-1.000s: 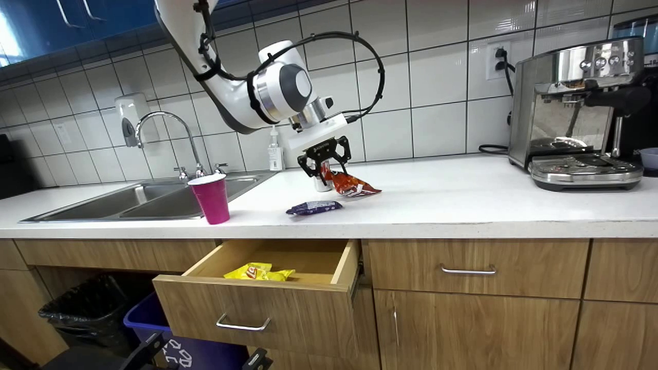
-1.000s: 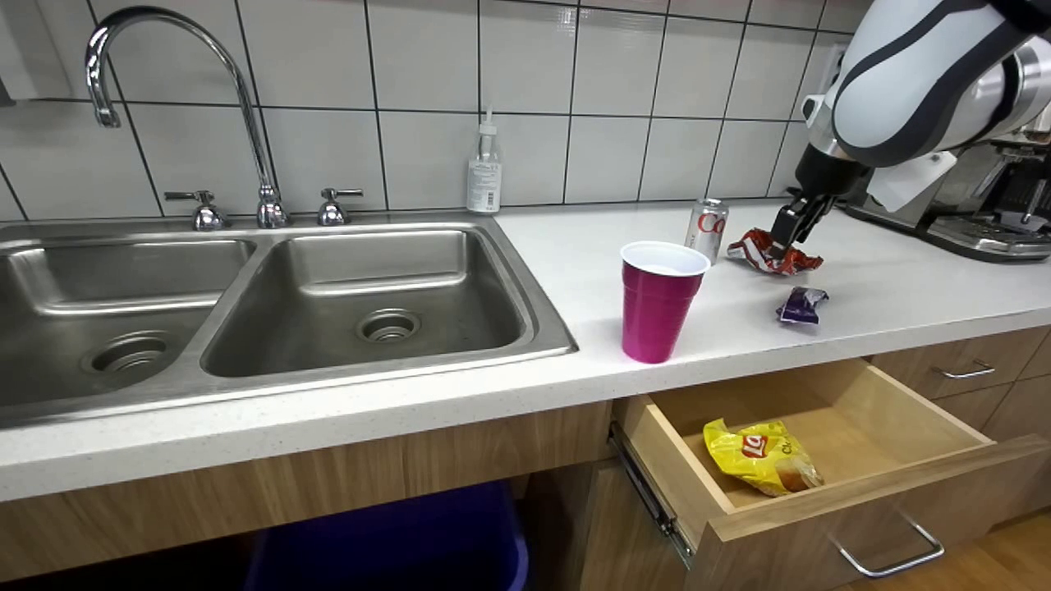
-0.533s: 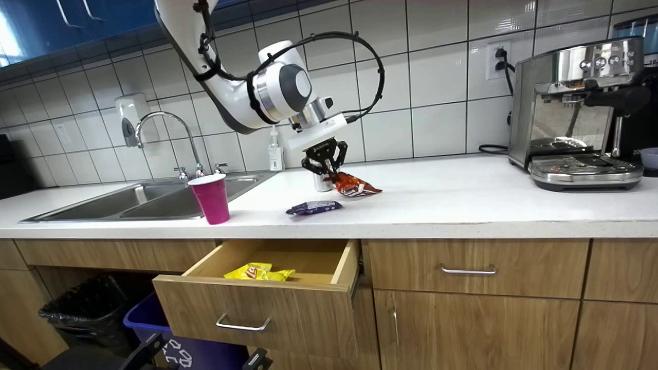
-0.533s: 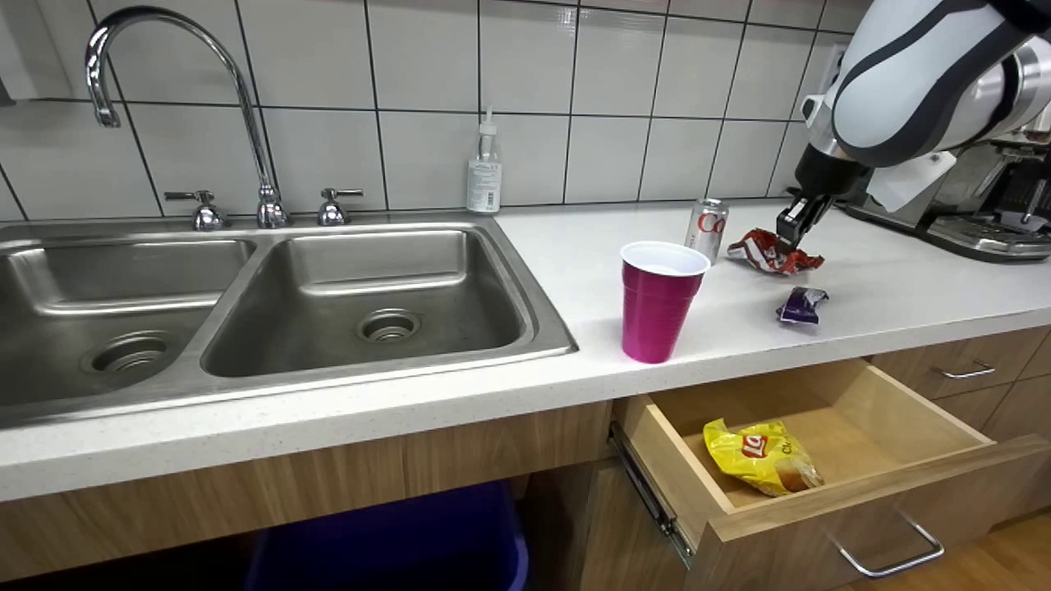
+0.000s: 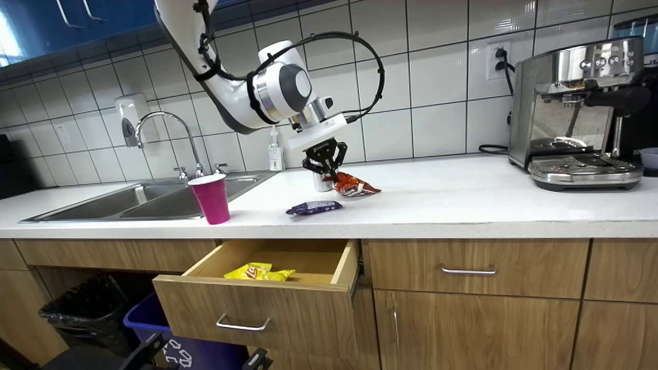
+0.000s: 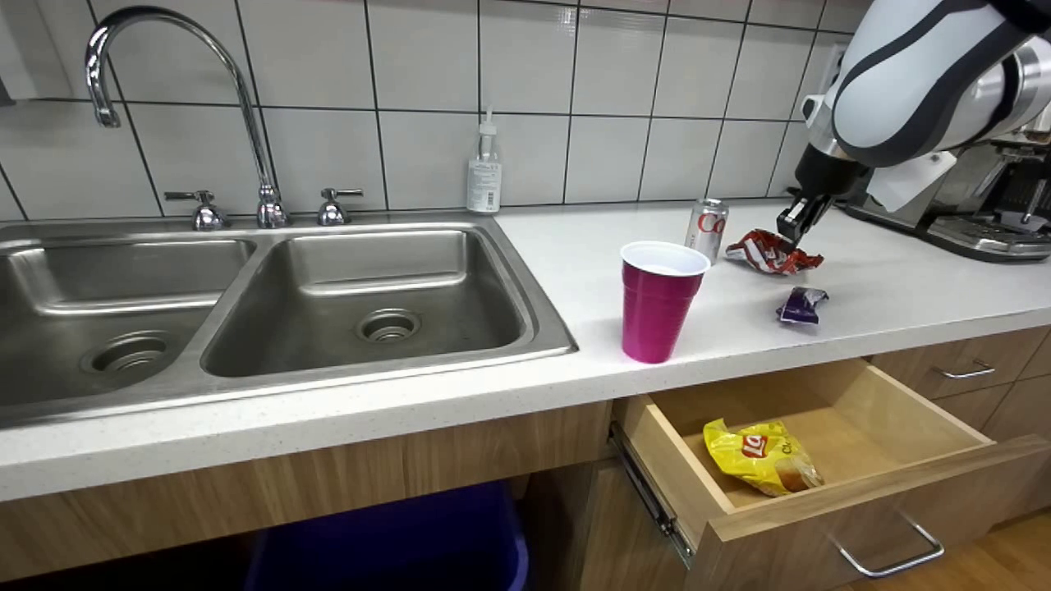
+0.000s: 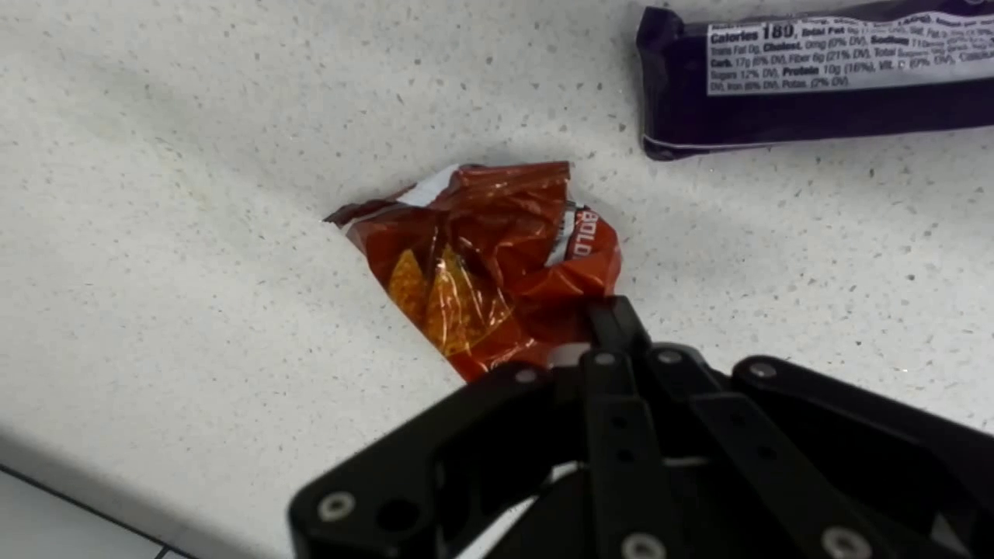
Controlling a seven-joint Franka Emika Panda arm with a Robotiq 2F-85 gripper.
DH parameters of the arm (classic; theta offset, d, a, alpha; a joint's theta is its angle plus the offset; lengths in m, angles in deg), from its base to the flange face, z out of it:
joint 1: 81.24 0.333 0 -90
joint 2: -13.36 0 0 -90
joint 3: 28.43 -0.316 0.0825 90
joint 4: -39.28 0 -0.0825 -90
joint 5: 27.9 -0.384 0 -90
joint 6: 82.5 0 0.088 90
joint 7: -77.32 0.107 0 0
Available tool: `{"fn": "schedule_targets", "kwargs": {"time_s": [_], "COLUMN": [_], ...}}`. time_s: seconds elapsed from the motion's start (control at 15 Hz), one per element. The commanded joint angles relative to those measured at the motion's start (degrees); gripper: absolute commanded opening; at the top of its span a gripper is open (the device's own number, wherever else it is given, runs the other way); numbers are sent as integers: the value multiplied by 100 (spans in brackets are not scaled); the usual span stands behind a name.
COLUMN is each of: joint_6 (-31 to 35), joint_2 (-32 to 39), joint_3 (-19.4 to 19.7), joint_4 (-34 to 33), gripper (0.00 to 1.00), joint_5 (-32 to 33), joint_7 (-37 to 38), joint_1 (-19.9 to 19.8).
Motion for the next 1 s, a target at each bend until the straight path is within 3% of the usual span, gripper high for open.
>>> {"fn": "schedule_targets", "kwargs": {"time_s": [0.0, 0.93], "joint_6": [-59, 58], "joint_2": [-228, -1392], "joint_3": [0, 423], "joint_4": [61, 815], "gripper": [0, 0], "joint_5": [168, 1090], "joint_7": [190, 1426], "joint_1": [-41, 162]}}
